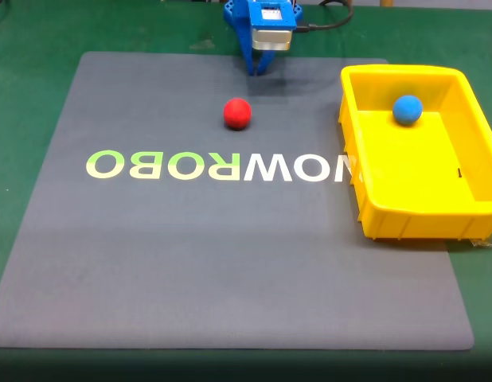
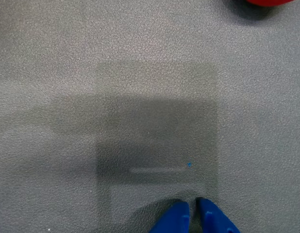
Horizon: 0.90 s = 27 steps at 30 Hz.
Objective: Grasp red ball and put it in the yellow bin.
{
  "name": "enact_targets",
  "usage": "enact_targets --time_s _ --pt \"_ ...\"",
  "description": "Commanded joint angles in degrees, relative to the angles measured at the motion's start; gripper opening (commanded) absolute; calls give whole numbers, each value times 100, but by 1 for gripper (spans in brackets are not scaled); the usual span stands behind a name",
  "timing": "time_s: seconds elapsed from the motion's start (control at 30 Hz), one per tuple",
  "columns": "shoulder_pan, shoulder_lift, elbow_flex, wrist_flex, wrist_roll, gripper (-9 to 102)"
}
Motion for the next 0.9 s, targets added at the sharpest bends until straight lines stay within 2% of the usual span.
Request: enact_targets --time_s 0.0,0.87 --pt "-26 70 185 70 -35 0" --pt "-35 70 185 70 18 0"
